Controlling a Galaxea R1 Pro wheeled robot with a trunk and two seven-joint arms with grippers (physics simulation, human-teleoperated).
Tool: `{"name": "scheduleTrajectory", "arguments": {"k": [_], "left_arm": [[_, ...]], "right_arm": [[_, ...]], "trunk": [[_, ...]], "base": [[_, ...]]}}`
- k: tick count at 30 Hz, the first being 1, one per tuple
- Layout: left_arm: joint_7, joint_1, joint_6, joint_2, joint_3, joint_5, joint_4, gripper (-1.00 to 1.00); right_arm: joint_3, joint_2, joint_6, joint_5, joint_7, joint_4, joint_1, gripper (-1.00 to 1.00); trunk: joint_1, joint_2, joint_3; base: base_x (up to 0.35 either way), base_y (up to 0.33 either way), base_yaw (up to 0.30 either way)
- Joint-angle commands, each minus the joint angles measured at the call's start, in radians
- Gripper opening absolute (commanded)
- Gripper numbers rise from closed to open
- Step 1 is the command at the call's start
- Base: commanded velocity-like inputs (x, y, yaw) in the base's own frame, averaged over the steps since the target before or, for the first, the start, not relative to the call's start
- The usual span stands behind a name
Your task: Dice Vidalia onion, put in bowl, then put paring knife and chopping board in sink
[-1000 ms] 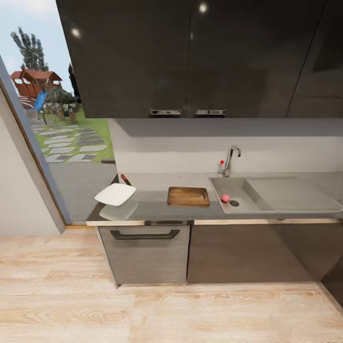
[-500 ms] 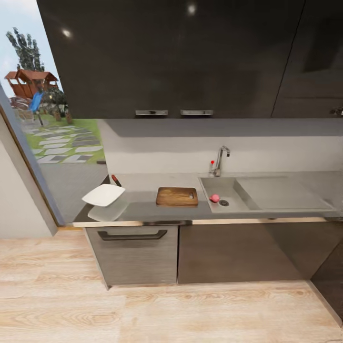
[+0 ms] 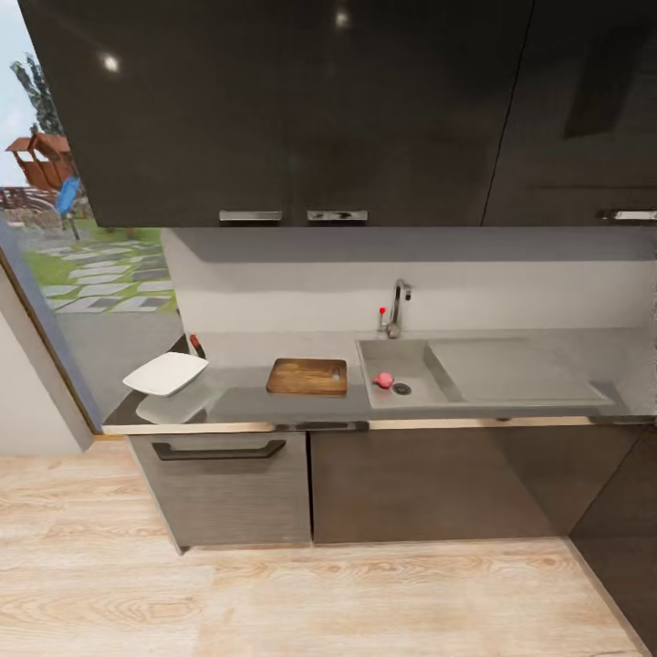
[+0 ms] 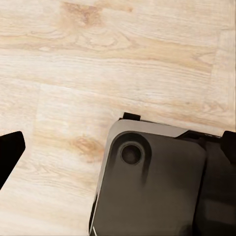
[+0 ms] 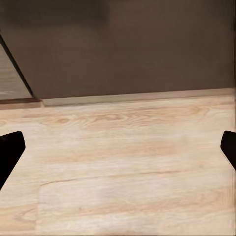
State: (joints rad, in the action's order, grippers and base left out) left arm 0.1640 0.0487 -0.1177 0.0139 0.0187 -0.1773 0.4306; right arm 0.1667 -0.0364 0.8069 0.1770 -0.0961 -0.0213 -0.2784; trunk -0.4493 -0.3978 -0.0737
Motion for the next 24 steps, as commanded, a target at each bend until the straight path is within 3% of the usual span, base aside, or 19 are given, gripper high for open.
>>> {"name": "scheduleTrajectory", "arguments": {"k": [1,24], "left_arm": [[0.003,0.000,-0.002,0.000,0.002,-0.009,0.002,1.00],[0.003,0.000,-0.002,-0.002,0.003,-0.008,0.003,1.00]], "right_arm": [[0.004,0.000,0.001,0.011,-0.009,0.001,-0.001,1.00],[0.002,0.000,0.001,0.012,-0.007,0.001,-0.001,1.00]], "trunk": [[-0.001,-0.002,-0.002],[-0.001,-0.002,-0.002]], "base": [[0.000,-0.336,0.000],[0.015,-0.339,0.000]]}}
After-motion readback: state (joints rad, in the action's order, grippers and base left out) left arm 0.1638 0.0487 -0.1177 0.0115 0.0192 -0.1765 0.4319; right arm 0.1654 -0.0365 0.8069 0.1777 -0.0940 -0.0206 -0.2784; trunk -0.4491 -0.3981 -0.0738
